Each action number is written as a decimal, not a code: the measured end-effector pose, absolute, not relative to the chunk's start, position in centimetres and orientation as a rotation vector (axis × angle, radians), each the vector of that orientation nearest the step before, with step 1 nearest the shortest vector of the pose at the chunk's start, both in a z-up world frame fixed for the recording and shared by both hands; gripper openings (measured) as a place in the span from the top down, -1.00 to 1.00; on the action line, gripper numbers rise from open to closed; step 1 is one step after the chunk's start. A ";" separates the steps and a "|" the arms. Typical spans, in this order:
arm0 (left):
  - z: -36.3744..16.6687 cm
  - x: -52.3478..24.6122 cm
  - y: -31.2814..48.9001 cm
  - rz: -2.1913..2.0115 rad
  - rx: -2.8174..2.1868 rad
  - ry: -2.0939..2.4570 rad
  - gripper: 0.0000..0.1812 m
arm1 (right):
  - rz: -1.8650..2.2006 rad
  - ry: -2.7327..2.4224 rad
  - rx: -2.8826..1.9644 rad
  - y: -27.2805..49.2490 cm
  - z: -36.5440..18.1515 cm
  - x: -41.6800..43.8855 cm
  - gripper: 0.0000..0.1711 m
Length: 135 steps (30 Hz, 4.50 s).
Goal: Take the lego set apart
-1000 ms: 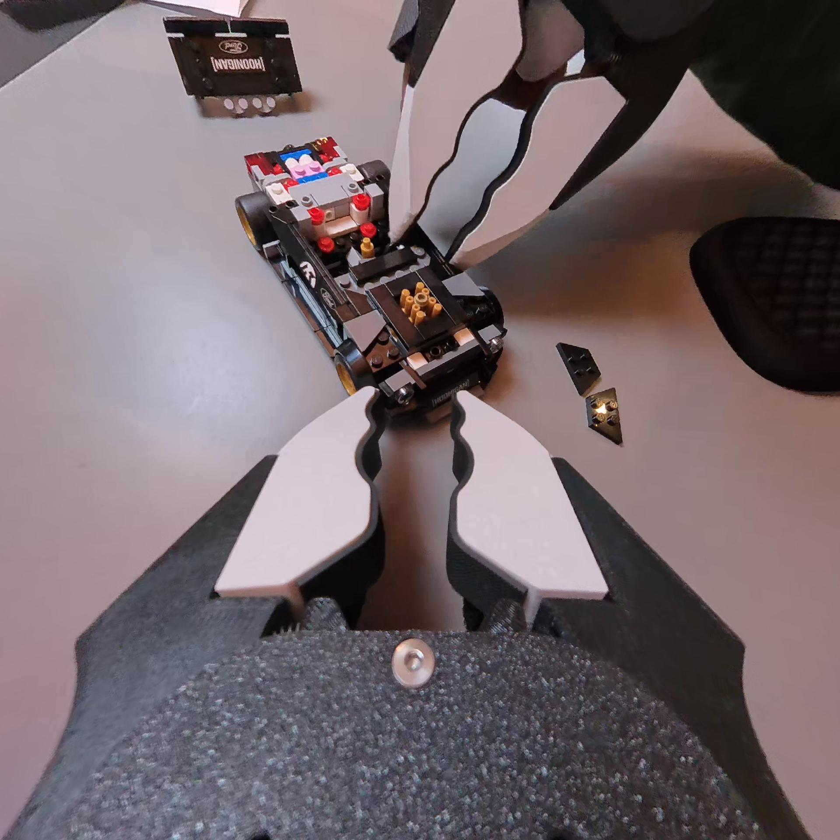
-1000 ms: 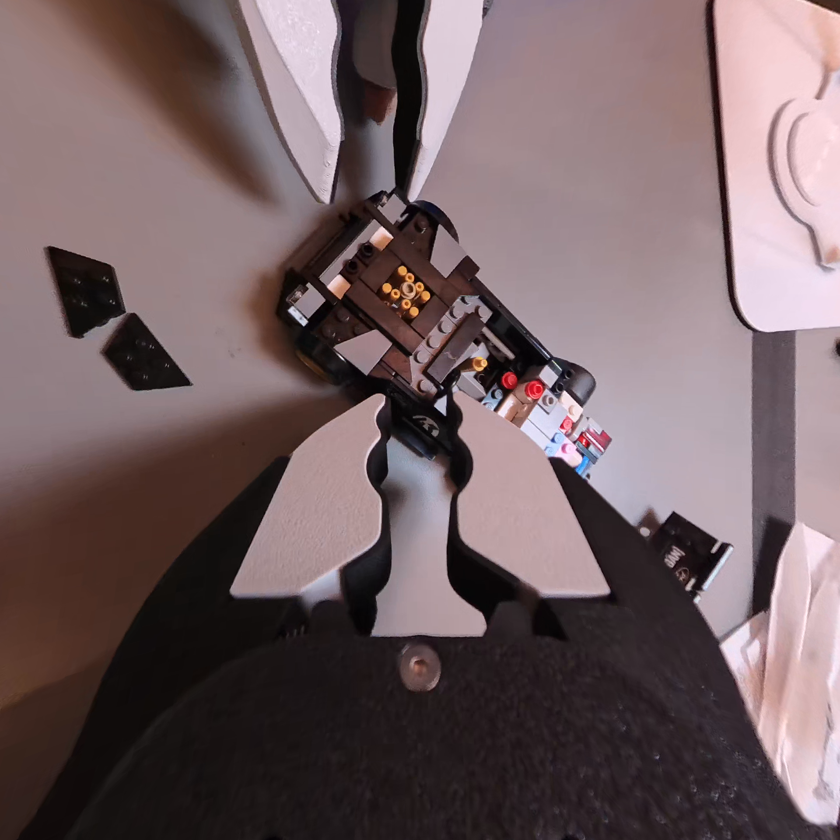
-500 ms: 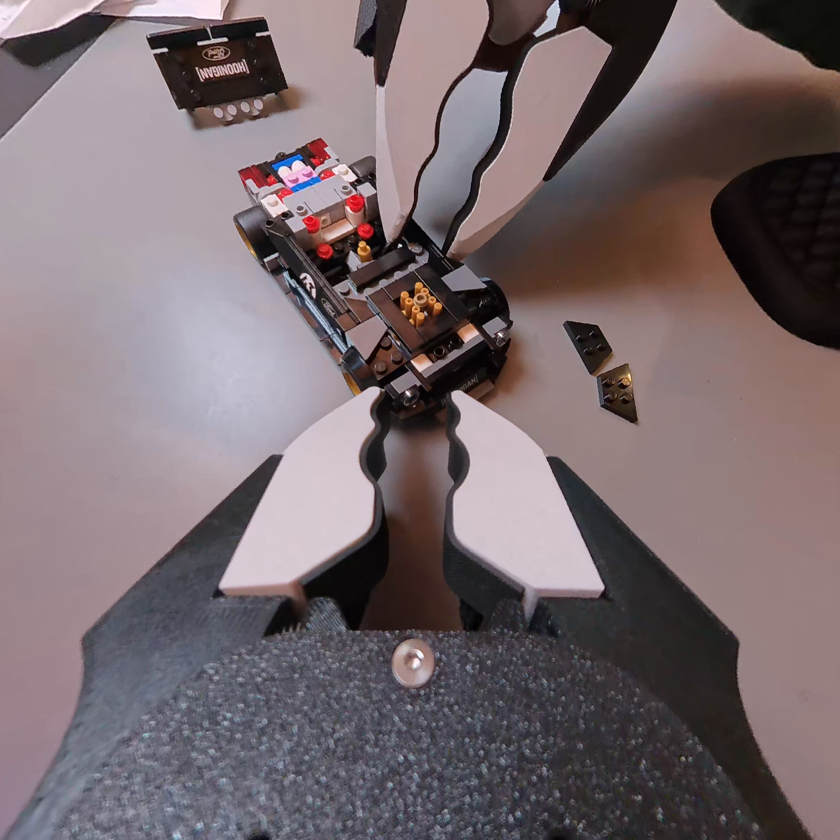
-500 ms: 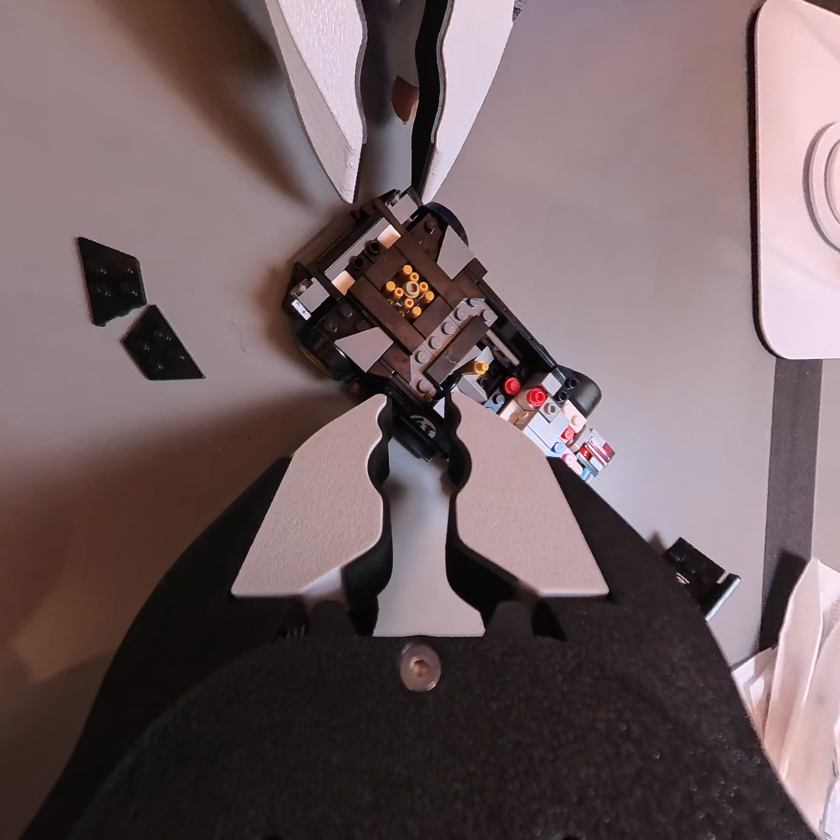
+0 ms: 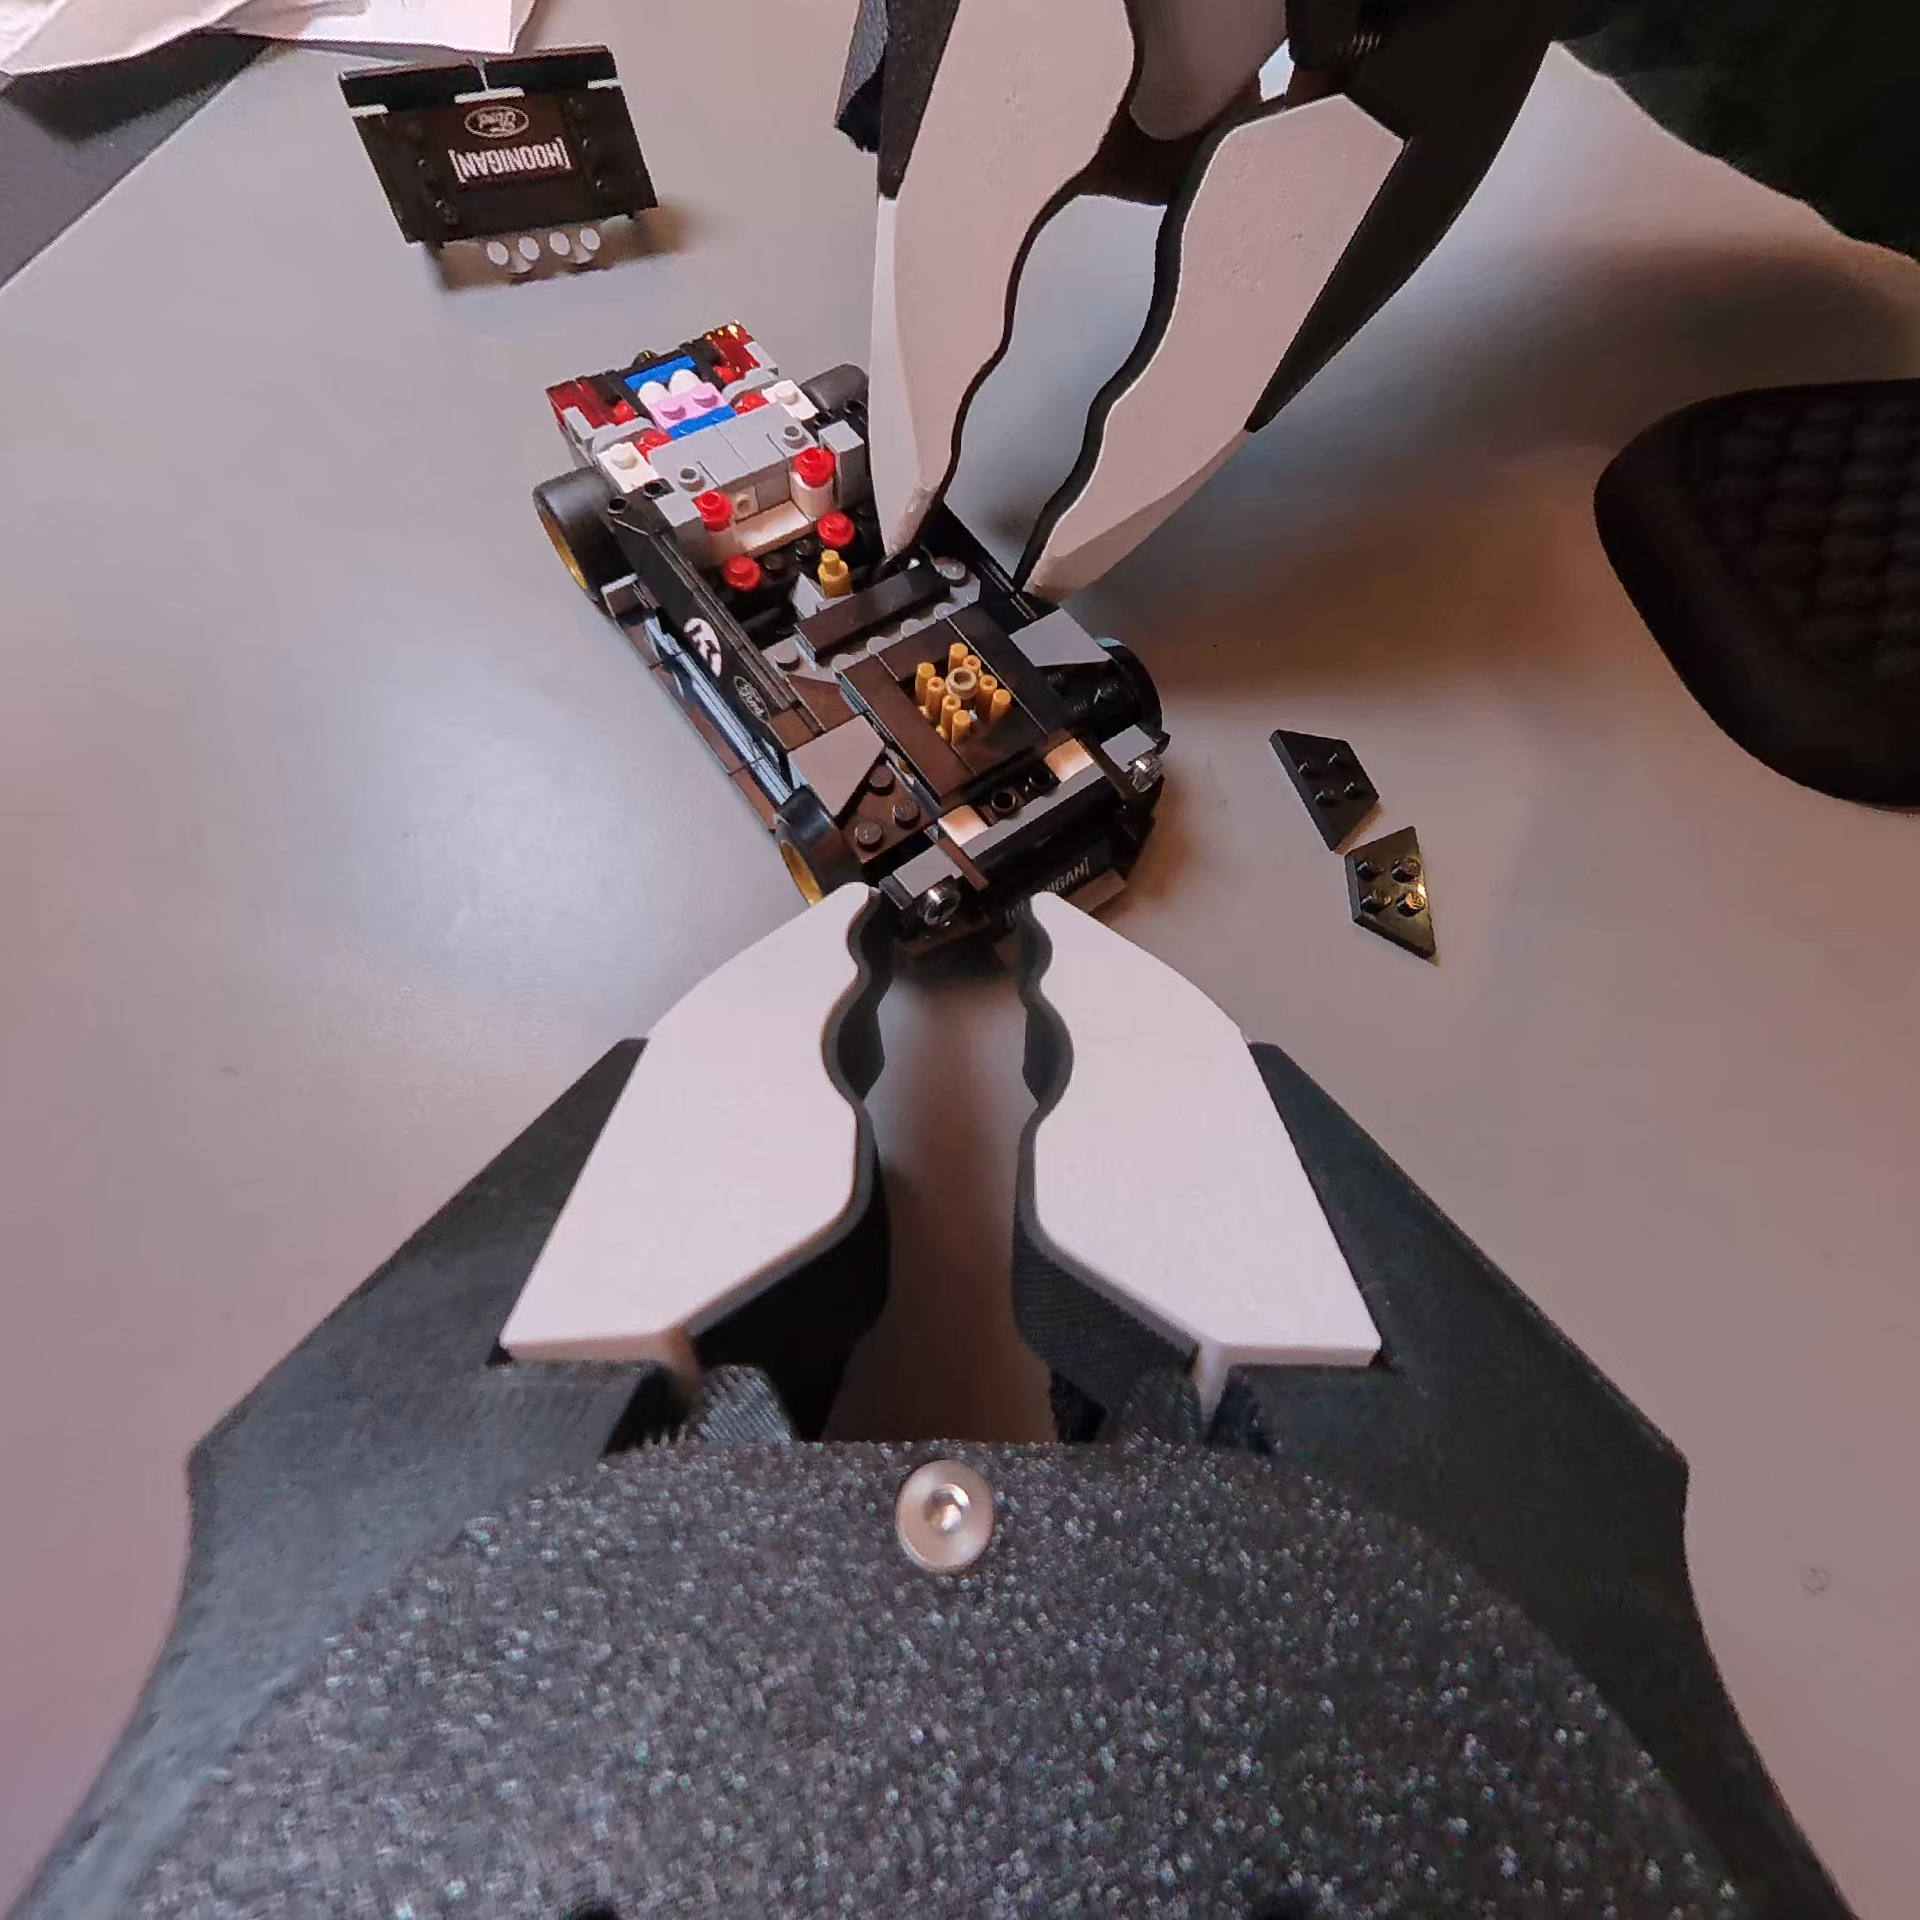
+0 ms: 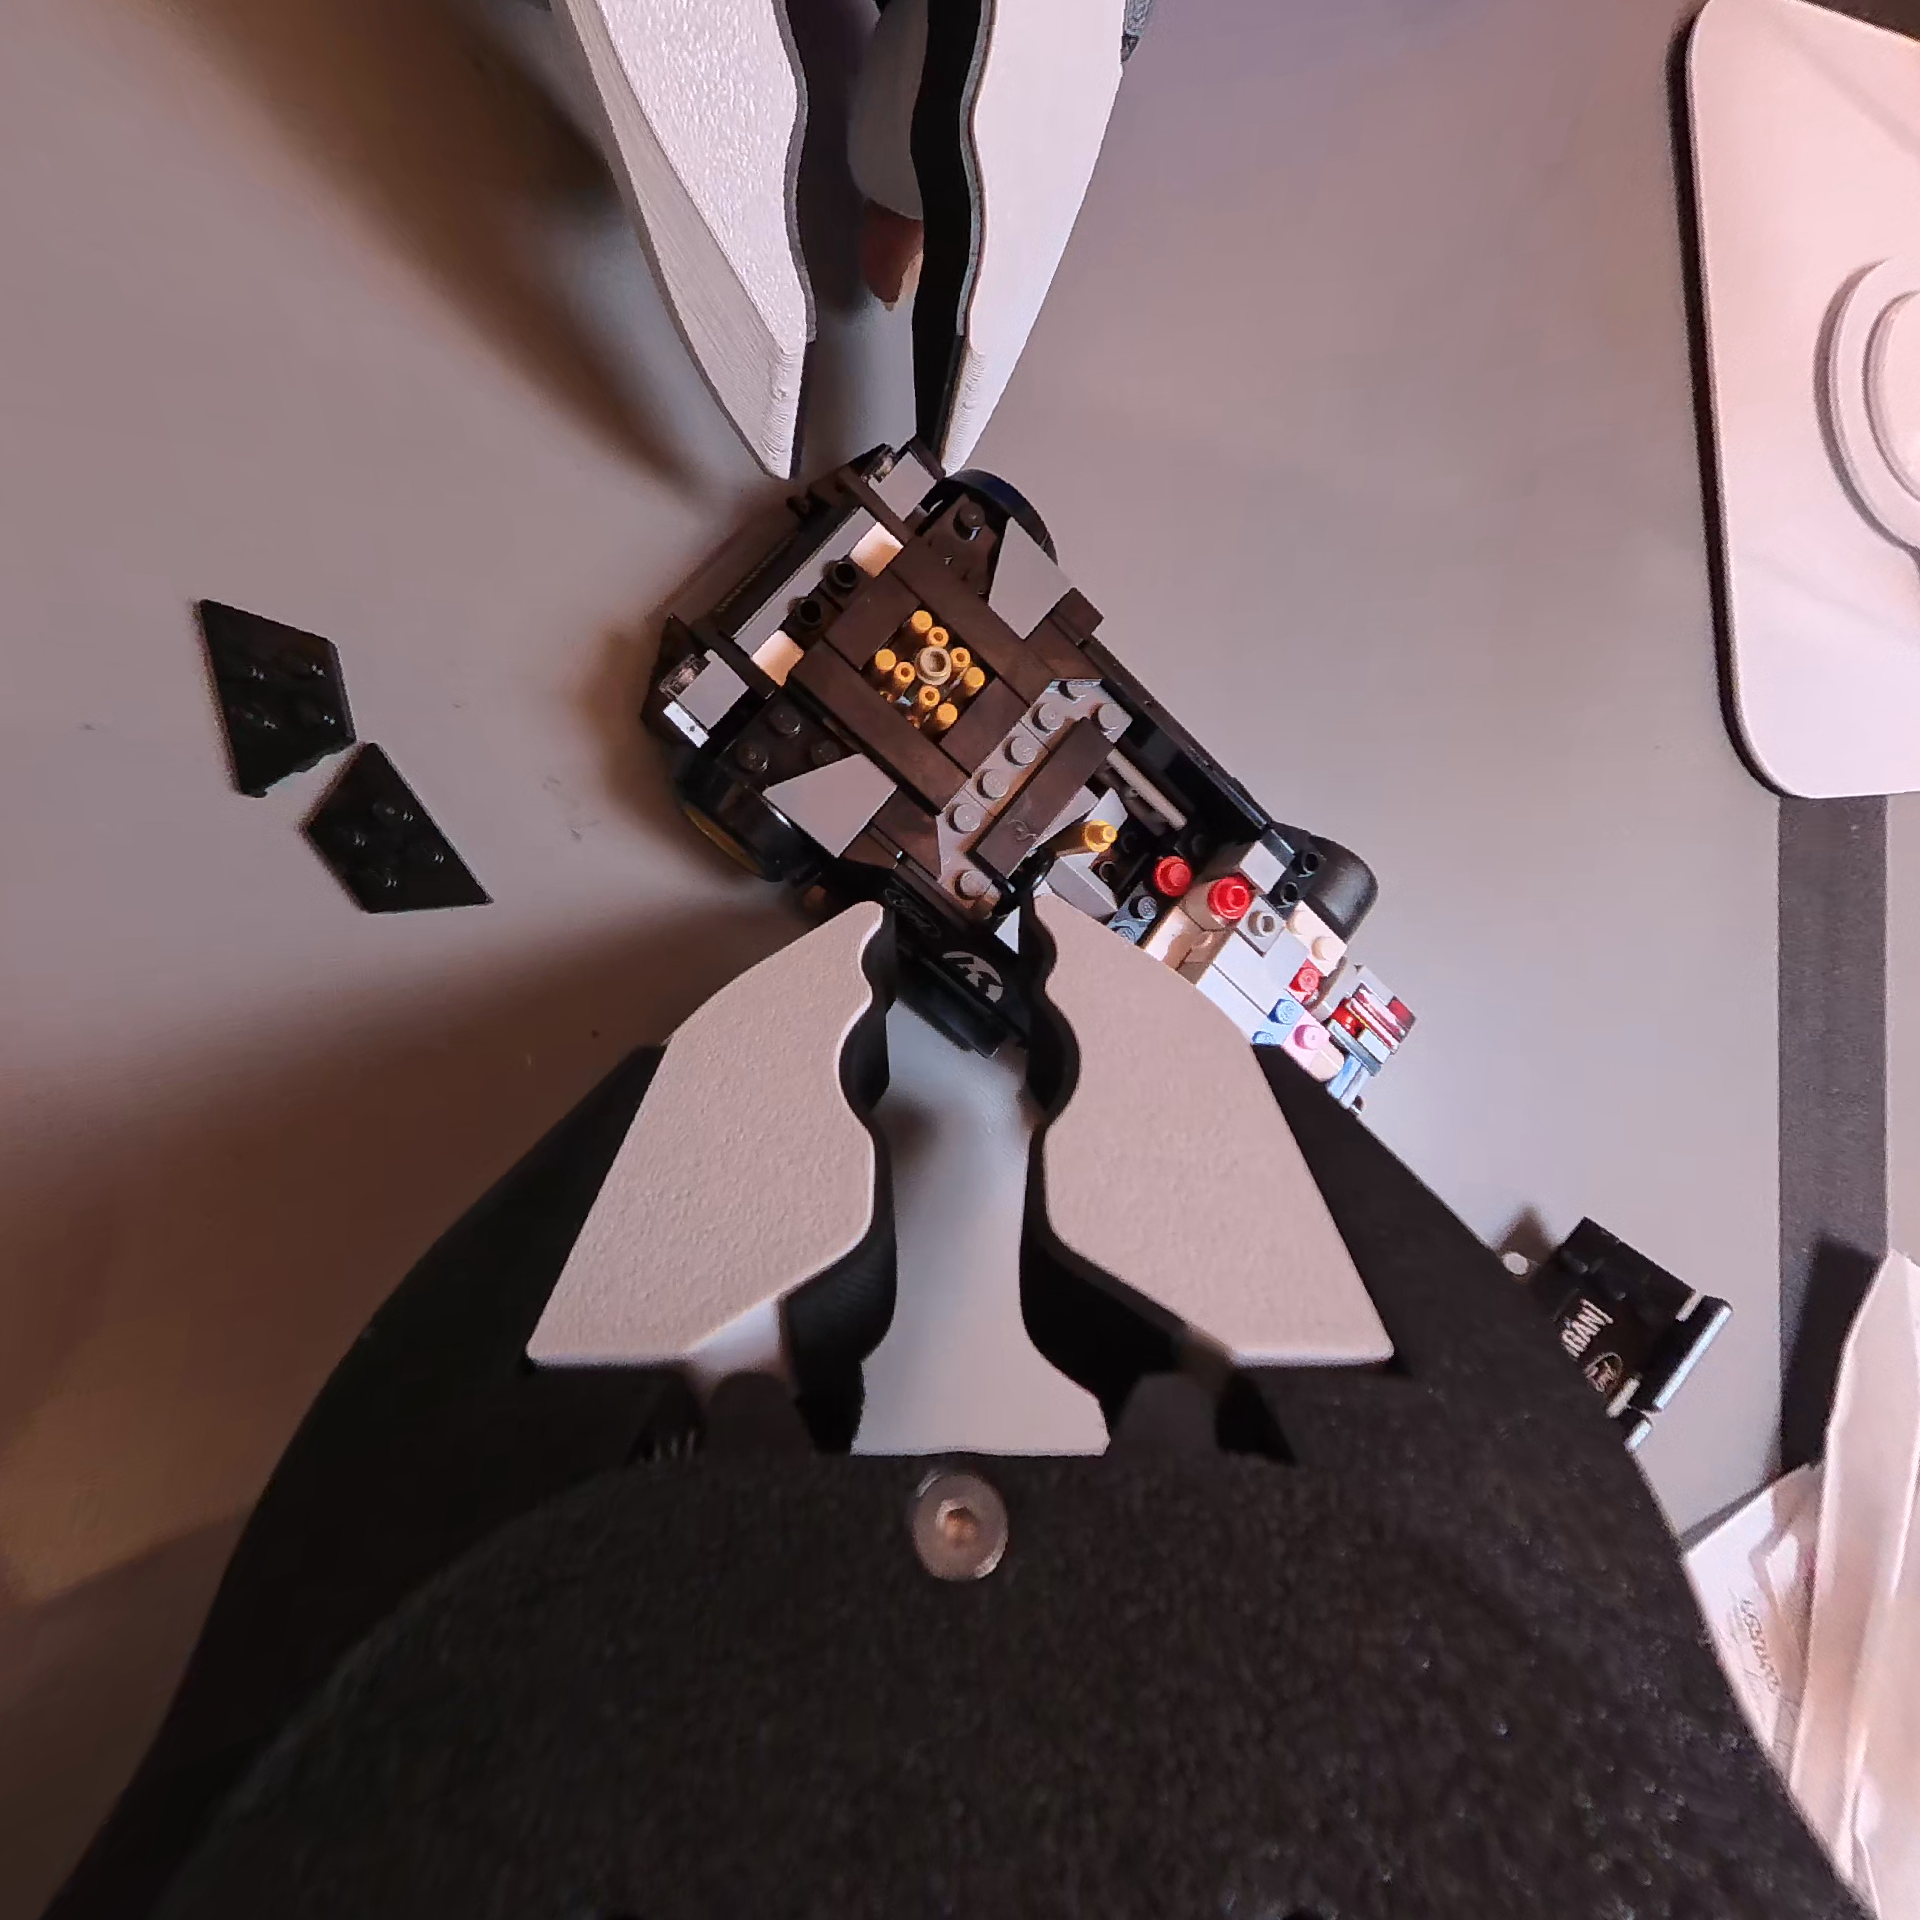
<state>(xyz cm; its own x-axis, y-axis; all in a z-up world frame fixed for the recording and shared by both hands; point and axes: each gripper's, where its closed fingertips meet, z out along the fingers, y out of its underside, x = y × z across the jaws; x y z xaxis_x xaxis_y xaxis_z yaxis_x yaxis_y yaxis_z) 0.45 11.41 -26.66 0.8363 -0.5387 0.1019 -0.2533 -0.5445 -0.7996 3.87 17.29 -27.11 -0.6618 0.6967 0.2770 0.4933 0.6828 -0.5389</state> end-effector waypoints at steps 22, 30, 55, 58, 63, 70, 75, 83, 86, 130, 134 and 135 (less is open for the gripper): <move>-22.6 -1.8 11.8 -0.321 -1.926 0.402 0.74 | 0.942 -1.894 -1.263 15.8 -20.9 1.7 0.57; -22.6 -1.8 11.7 -0.281 -1.916 0.429 0.81 | 0.973 -1.620 -1.432 15.6 -19.5 0.0 0.62; -23.8 -2.0 12.1 -0.267 -1.932 0.419 0.64 | 0.843 -1.592 -1.477 17.9 -23.2 1.2 0.62; -24.0 -2.0 12.2 -0.249 -1.940 0.425 0.61 | 0.797 -1.632 -1.518 17.9 -24.0 1.3 0.42; -24.5 -1.7 12.1 -0.249 -1.972 0.447 0.48 | 0.888 -1.709 -1.561 16.2 -24.0 1.8 0.37; -25.1 -1.0 11.9 -0.260 -1.996 0.506 0.44 | 0.842 -1.778 -1.610 15.3 -25.3 1.9 0.38; -25.7 -0.5 11.7 -0.260 -2.028 0.562 0.44 | 0.862 -1.841 -1.598 13.9 -25.4 1.9 0.39; -26.0 -0.3 11.7 -0.273 -2.047 0.574 0.44 | 0.837 -1.855 -1.608 13.5 -25.9 1.6 0.54; -26.0 -0.3 11.7 -0.285 -2.046 0.569 0.44 | 0.849 -1.862 -1.596 13.4 -25.9 1.6 0.55; -27.1 2.8 8.9 -0.485 -2.092 0.772 0.44 | 0.805 -2.091 -1.362 10.0 -25.8 2.9 0.60; -26.9 2.8 9.1 -0.475 -2.085 0.764 0.44 | 0.844 -2.074 -1.428 10.1 -25.9 2.9 0.61; -27.0 2.9 9.1 -0.468 -2.087 0.763 0.44 | 0.851 -2.070 -1.439 10.1 -25.9 2.9 0.61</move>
<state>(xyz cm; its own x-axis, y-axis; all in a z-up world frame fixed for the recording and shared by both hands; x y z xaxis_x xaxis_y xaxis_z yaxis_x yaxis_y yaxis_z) 2.86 9.12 -26.99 0.7446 -0.6652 0.0550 -0.3498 -0.4591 -0.8166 2.92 10.12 -25.89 -0.3348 0.9417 0.0337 0.6457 0.2553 -0.7196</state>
